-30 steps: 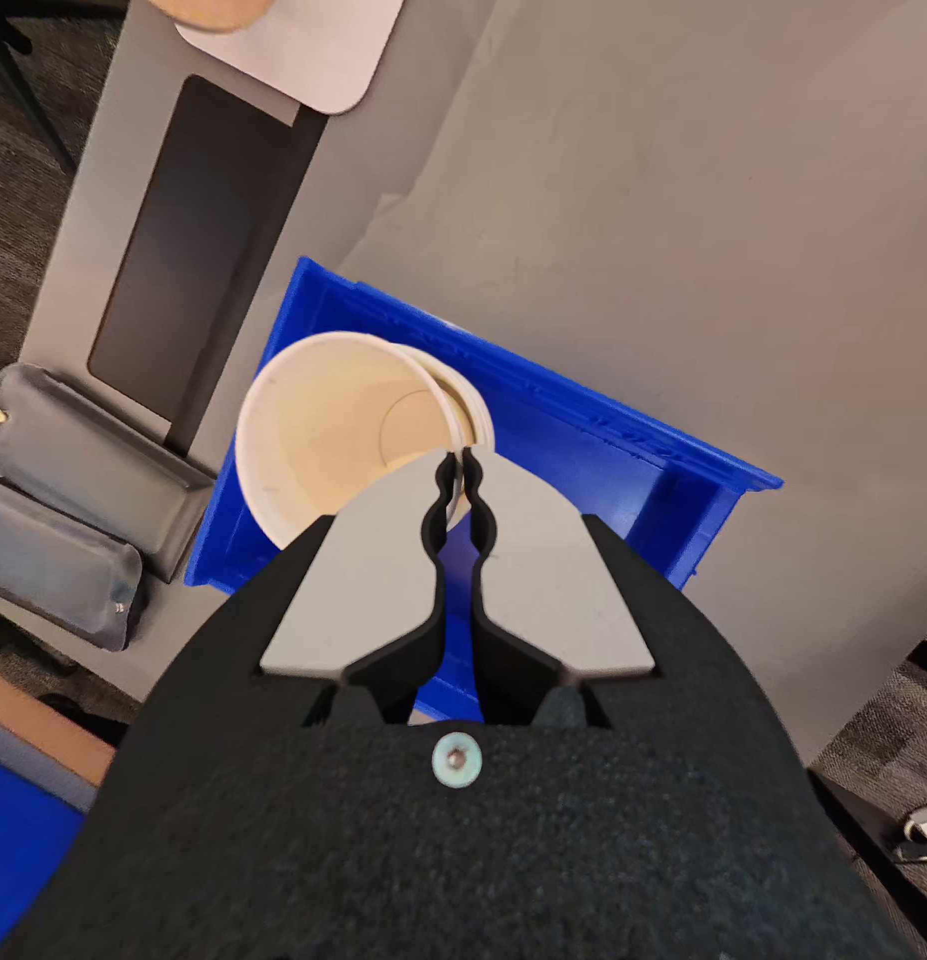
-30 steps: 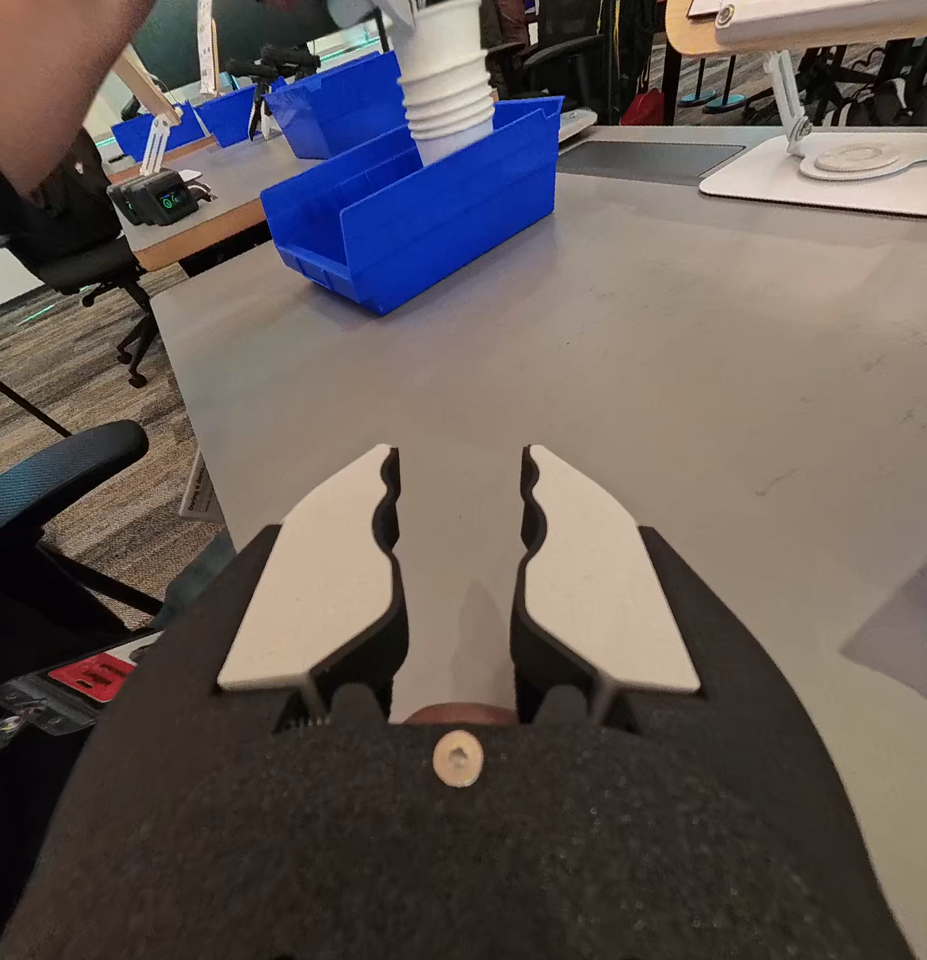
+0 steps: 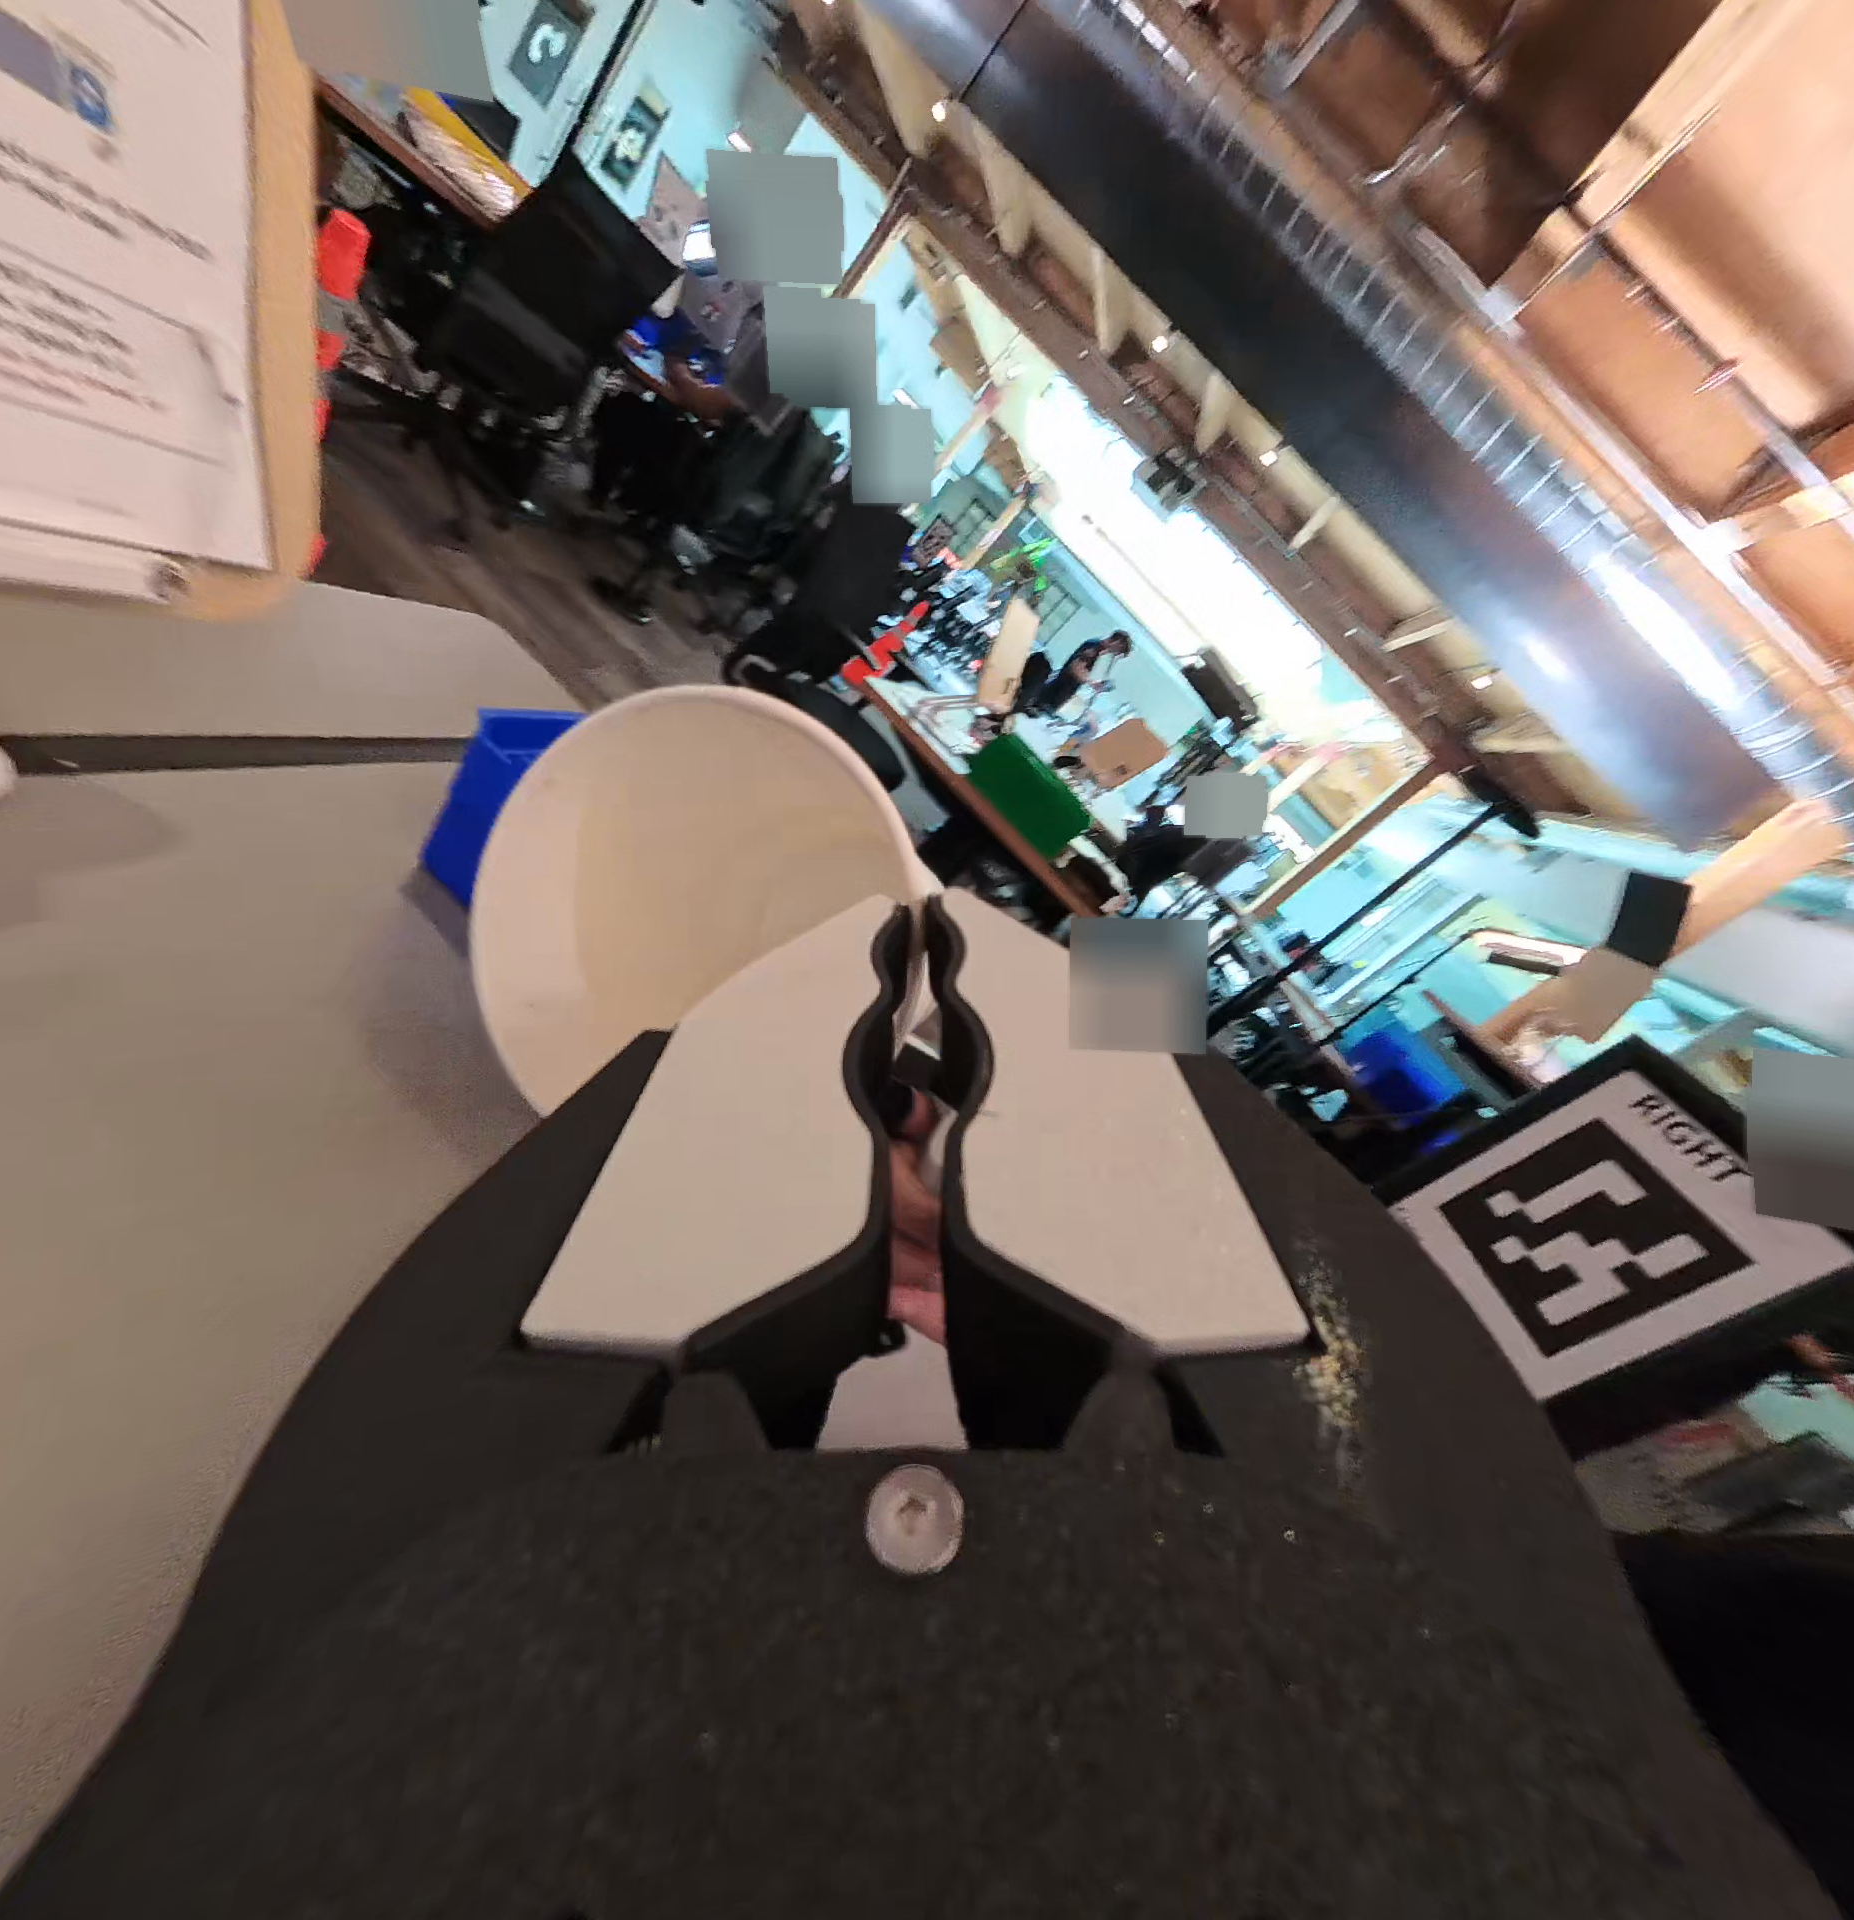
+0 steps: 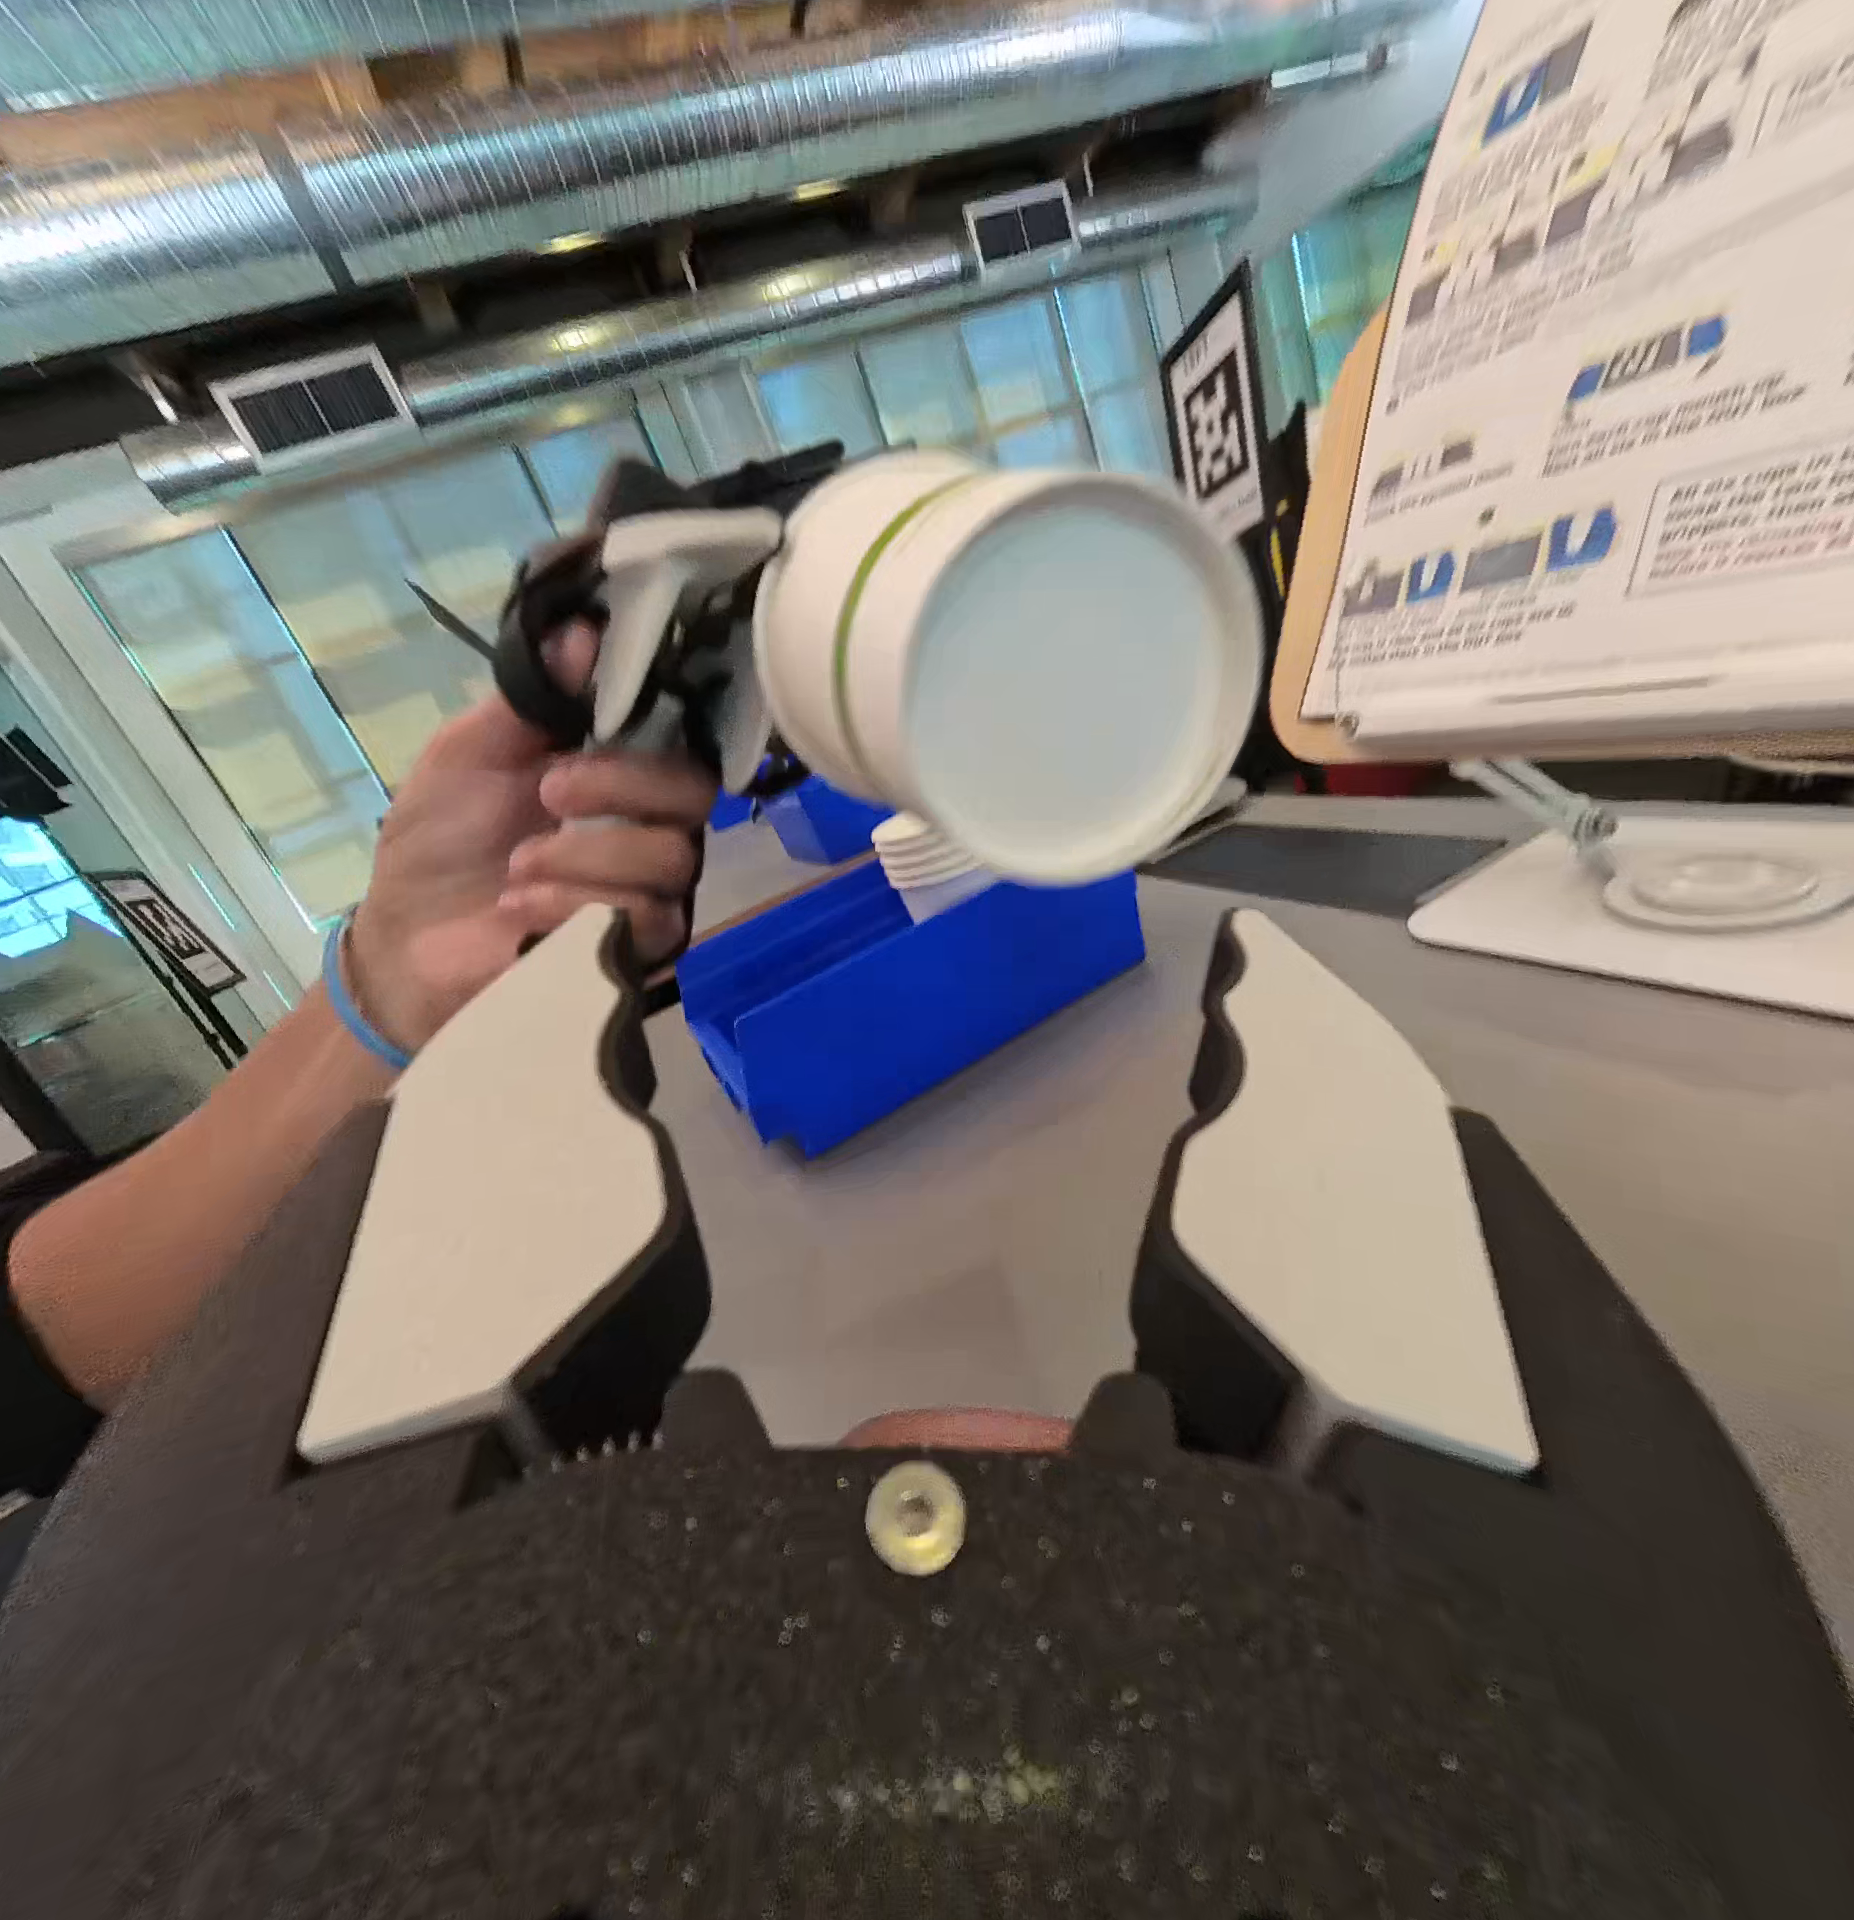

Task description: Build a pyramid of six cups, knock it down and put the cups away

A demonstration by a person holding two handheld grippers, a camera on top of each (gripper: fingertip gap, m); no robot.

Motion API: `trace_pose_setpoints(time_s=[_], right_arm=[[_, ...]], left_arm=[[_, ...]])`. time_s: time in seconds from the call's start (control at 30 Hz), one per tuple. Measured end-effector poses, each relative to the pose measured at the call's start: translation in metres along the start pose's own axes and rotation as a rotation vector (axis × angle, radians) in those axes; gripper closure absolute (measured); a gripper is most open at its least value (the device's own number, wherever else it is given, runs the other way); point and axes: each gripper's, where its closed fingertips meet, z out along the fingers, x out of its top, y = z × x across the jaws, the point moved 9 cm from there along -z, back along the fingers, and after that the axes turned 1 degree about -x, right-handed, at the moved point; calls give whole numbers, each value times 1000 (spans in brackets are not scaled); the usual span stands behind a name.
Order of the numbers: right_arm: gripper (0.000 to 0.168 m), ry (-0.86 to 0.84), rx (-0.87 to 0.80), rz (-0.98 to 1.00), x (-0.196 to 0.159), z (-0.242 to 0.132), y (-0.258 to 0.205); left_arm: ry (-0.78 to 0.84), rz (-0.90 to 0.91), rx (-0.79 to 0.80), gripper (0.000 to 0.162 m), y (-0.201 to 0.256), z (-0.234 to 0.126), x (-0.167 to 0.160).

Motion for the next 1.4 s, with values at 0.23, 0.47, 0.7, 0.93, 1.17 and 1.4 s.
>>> trace_pose_setpoints(time_s=[0.23, 0.47, 0.7, 0.93, 1.17, 1.4], right_arm=[[55, -47, 125, 52, 0, -6, 14], [82, -74, 154, -7, -5, 7, 0], [83, -127, 100, -39, 7, -1, -2], [83, -455, -166, -329, 66, 33, 9], [82, -1125, -206, -479, 59, 138, 43], [83, -1591, -180, -461, -28, 172, 92]], left_arm=[[0, -76, -121, 160, 5, -5, -30], [-25, -101, -154, 160, 7, -2, -51], [-80, -11, 13, 117, 1, -32, -70], [-290, 224, 341, 110, -1, -81, -171], [-416, 313, 415, 115, 5, -83, -224], [-483, 294, 412, 114, -3, -84, -231]])
